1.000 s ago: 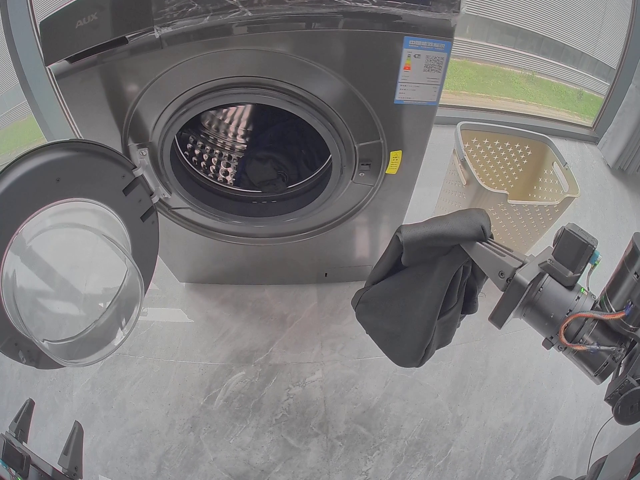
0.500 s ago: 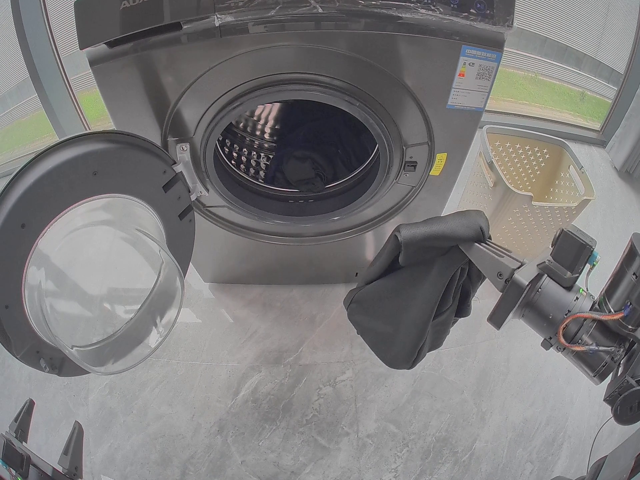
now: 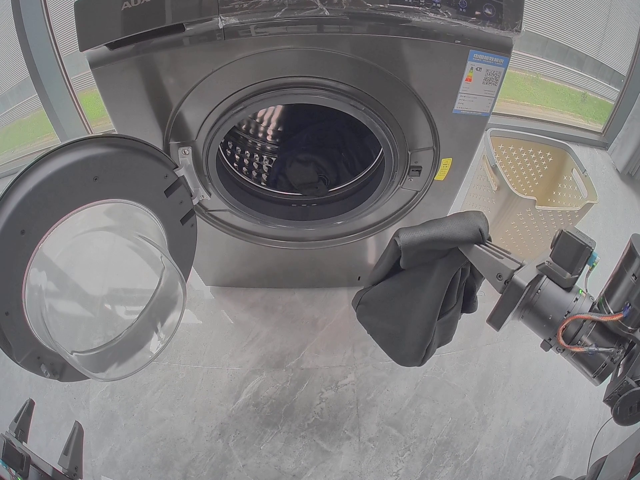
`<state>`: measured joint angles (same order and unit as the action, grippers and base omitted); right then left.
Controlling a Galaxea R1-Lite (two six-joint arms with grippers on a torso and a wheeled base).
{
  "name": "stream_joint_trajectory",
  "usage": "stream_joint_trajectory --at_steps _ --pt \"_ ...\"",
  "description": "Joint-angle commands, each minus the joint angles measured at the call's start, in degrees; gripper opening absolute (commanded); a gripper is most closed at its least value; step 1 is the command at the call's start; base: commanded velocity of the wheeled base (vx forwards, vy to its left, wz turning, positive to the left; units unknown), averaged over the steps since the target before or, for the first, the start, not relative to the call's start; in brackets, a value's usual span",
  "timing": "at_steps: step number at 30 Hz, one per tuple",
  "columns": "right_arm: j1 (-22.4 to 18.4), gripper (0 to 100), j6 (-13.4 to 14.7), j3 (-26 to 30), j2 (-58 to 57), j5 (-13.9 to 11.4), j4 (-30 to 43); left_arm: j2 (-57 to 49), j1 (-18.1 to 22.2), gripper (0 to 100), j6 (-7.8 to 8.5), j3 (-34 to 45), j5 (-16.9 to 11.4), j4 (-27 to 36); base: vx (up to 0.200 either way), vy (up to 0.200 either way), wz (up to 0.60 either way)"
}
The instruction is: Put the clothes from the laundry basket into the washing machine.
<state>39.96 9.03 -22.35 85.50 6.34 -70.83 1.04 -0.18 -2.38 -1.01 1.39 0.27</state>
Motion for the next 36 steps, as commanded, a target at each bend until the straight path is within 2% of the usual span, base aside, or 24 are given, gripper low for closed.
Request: stream_joint_trajectory --at_steps 1,10,15,19,22,26,30,35,36 --pt "0.03 0 0.02 0.02 0.10 -0.01 -0.01 -0.86 0.01 100 0.00 0.84 0.02 0.00 0.200 0.000 0.00" --pt "0.12 0 0.02 0.11 0.19 -0.01 0.08 -0.86 0.01 100 0.00 0.84 0.02 0.00 0.000 0.000 0.00" --pt "0.82 0 -0.16 -0.15 0.19 -0.01 0.08 -0.86 0.01 100 0.09 0.84 0.02 -0.09 0.000 -0.120 0.00" --pt "1.52 0 -0.33 -1.12 1.51 -0.10 0.08 -0.95 0.09 100 0.71 0.92 0.37 -0.18 0.000 0.000 0.00" --pt "3.37 0 -0.16 -2.00 3.88 -0.01 -0.01 -1.04 0.18 100 2.38 1.01 0.37 -0.09 0.000 0.000 0.00" --pt "4.60 0 -0.07 -2.79 5.02 0.16 -0.10 -1.04 0.18 100 2.38 1.01 0.37 -0.09 0.000 0.000 0.00" --pt "7.15 0 -0.07 -5.87 7.84 0.25 -1.77 -1.04 0.09 100 2.64 1.01 0.02 -0.09 0.000 0.000 0.00" --pt "8.20 0 0.02 -8.50 11.00 0.43 -3.70 -1.04 0.18 100 2.73 1.01 0.19 -0.09 0.000 0.000 0.00" --pt "8.38 0 0.37 -10.26 13.02 0.78 -5.20 -1.04 0.09 100 4.57 1.01 -1.39 -0.27 0.000 0.000 0.00"
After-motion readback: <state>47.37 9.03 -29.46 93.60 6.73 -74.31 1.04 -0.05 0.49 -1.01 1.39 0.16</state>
